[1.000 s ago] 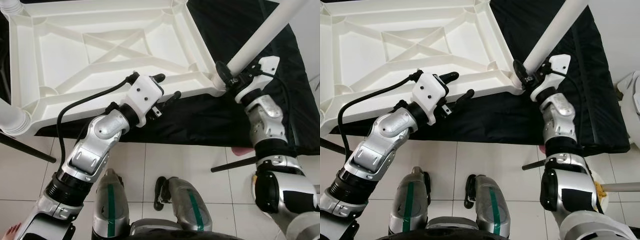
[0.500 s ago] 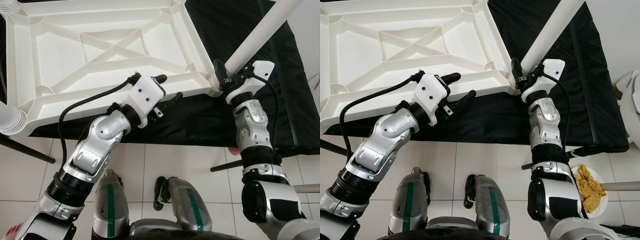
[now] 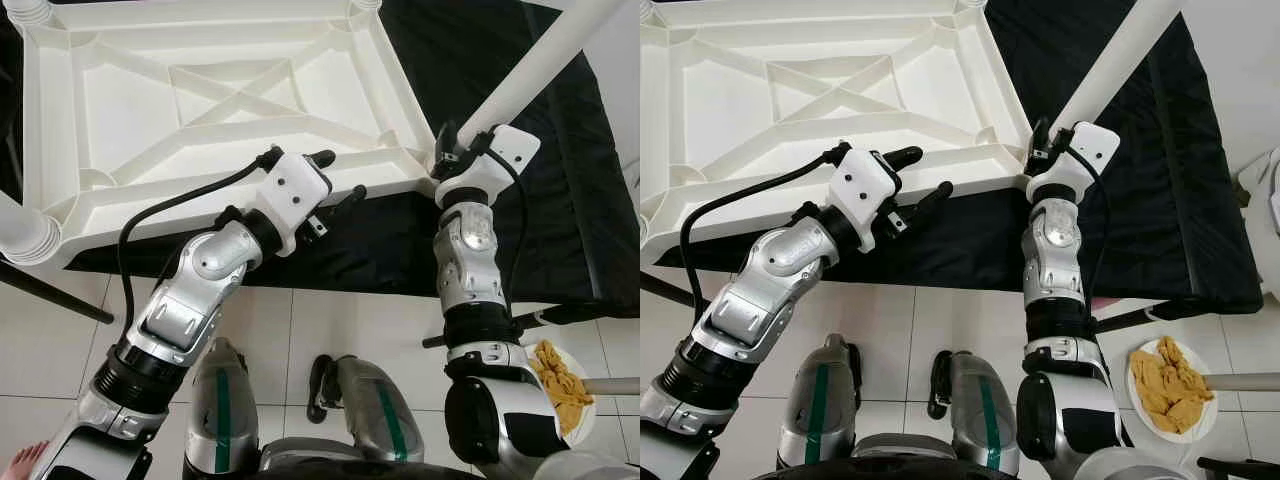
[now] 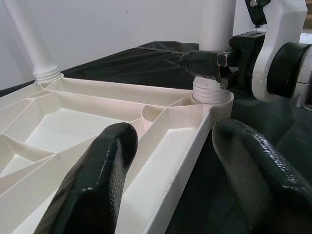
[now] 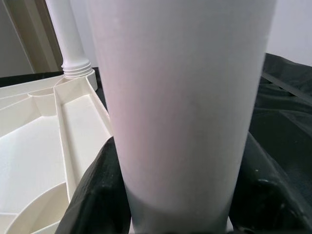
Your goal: Building children table
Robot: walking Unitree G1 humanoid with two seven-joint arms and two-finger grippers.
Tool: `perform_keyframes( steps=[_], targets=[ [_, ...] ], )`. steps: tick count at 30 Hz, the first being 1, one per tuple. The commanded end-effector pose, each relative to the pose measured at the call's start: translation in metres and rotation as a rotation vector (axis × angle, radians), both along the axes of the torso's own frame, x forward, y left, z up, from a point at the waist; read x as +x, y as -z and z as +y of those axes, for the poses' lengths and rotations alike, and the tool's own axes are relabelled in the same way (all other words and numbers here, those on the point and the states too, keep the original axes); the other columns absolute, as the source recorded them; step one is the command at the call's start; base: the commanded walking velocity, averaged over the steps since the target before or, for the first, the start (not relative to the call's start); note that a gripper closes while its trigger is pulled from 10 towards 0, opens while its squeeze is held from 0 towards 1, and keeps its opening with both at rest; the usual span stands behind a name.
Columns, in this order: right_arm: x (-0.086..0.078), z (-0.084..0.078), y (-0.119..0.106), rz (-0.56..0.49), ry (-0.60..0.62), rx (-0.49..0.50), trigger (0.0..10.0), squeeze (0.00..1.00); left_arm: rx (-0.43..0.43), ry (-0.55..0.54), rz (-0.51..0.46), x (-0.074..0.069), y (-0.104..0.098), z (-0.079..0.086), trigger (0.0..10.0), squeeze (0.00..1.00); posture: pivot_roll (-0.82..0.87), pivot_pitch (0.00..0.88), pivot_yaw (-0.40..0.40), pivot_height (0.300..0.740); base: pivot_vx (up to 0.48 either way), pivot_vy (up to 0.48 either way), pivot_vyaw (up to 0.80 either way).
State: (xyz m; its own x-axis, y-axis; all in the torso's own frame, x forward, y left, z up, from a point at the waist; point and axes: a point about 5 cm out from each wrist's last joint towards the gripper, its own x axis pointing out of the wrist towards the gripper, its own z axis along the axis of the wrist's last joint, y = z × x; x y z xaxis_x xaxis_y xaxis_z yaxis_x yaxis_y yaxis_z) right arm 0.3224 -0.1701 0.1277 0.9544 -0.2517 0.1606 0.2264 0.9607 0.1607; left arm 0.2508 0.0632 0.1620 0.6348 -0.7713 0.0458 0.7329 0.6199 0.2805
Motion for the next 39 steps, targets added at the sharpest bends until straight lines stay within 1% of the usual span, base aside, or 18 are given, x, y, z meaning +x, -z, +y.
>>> perform_keyframes(
  steps=[1, 4, 5, 8, 9, 18, 21, 22, 24, 25, 26, 27, 28, 30, 32, 35, 36, 39],
  targets=[
    [-0.006, -0.010, 0.014, 0.070, 0.057, 0.005, 0.0, 0.00, 0.023, 0.082, 0.014, -0.005, 0.003, -0.004, 10.0, 0.00, 0.12, 0.024, -0.117, 0.740, 0.000, 0.000, 0.00],
    [-0.007, -0.010, 0.015, 0.083, 0.066, 0.004, 0.0, 0.00, 0.022, 0.081, 0.013, -0.005, 0.003, -0.004, 10.0, 0.00, 0.12, 0.024, -0.117, 0.740, 0.000, 0.000, 0.00],
    [-0.007, -0.010, 0.015, 0.087, 0.070, -0.001, 5.5, 0.00, 0.022, 0.081, 0.014, -0.005, 0.003, -0.003, 10.0, 0.00, 0.12, 0.025, -0.116, 0.740, 0.000, 0.000, 0.00],
    [-0.007, -0.009, 0.014, 0.089, 0.073, -0.003, 5.5, 0.00, 0.022, 0.081, 0.014, -0.005, 0.003, -0.003, 10.0, 0.00, 0.12, 0.025, -0.116, 0.740, 0.000, 0.000, 0.00],
    [-0.007, -0.009, 0.013, 0.088, 0.074, -0.009, 10.0, 1.00, 0.022, 0.082, 0.015, -0.005, 0.003, -0.003, 10.0, 0.00, 0.12, 0.026, -0.115, 0.740, 0.000, 0.000, 0.00],
    [-0.006, -0.012, 0.012, 0.094, 0.034, -0.014, 10.0, 1.00, 0.022, 0.083, 0.015, -0.005, 0.003, -0.003, 10.0, 0.00, 0.12, 0.028, -0.115, 0.740, 0.000, 0.000, 0.00],
    [-0.002, -0.022, 0.011, 0.088, -0.083, -0.036, 10.0, 1.00, 0.018, 0.083, 0.016, -0.005, 0.002, -0.004, 10.0, 0.00, 0.12, 0.028, -0.116, 0.740, 0.000, 0.000, 0.00],
    [-0.002, -0.022, 0.011, 0.088, -0.083, -0.036, 10.0, 1.00, 0.018, 0.083, 0.016, -0.005, 0.002, -0.004, 10.0, 0.00, 0.12, 0.028, -0.116, 0.740, 0.000, 0.000, 0.00],
    [0.000, -0.025, 0.010, 0.091, -0.167, -0.058, 10.0, 1.00, 0.018, 0.081, 0.015, -0.005, 0.002, -0.003, 10.0, 0.00, 0.12, 0.028, -0.115, 0.740, 0.000, 0.000, 0.00],
    [0.000, -0.025, 0.010, 0.091, -0.167, -0.058, 10.0, 0.82, 0.018, 0.081, 0.015, -0.005, 0.002, -0.003, 10.0, 0.00, 0.12, 0.028, -0.115, 0.740, 0.000, 0.000, 0.00],
    [0.002, -0.025, 0.011, 0.103, -0.233, -0.069, 10.0, 0.00, 0.018, 0.080, 0.014, -0.005, 0.002, -0.003, 10.0, 0.00, 0.12, 0.028, -0.115, 0.740, 0.000, 0.000, 0.00],
    [0.004, -0.025, 0.011, 0.106, -0.301, -0.092, 10.0, 0.00, 0.018, 0.080, 0.012, -0.004, 0.001, -0.003, 10.0, 0.00, 0.12, 0.027, -0.114, 0.740, 0.000, 0.000, 0.00],
    [0.004, -0.025, 0.011, 0.106, -0.301, -0.092, 10.0, 0.00, 0.018, 0.080, 0.012, -0.004, 0.001, -0.003, 10.0, 0.00, 0.12, 0.027, -0.114, 0.740, 0.000, 0.000, 0.00],
    [0.006, -0.025, 0.011, 0.106, -0.385, -0.120, 10.0, 0.00, 0.018, 0.080, 0.011, -0.004, 0.001, -0.003, 10.0, 0.00, 0.12, 0.026, -0.113, 0.740, 0.000, 0.000, 0.00],
    [0.006, -0.025, 0.011, 0.106, -0.385, -0.120, 10.0, 0.00, 0.018, 0.080, 0.011, -0.004, 0.001, -0.003, 10.0, 0.00, 0.12, 0.026, -0.113, 0.740, 0.000, 0.000, 0.00],
    [0.007, -0.024, 0.008, 0.094, -0.527, -0.132, 10.0, 0.00, 0.020, 0.081, 0.010, -0.003, 0.001, -0.003, 10.0, 0.00, 0.12, 0.028, -0.110, 0.740, 0.000, 0.000, 0.00],
    [0.007, -0.024, 0.008, 0.094, -0.527, -0.132, 10.0, 0.00, 0.020, 0.081, 0.010, -0.003, 0.001, -0.003, 10.0, 0.00, 0.12, 0.028, -0.110, 0.740, 0.000, 0.000, 0.00],
    [0.008, -0.027, 0.005, 0.090, -0.581, -0.148, 10.0, 0.00, 0.019, 0.080, 0.011, -0.003, 0.000, -0.003, 10.0, 0.00, 0.12, 0.030, -0.107, 0.740, 0.000, 0.000, 0.00]
  ],
)
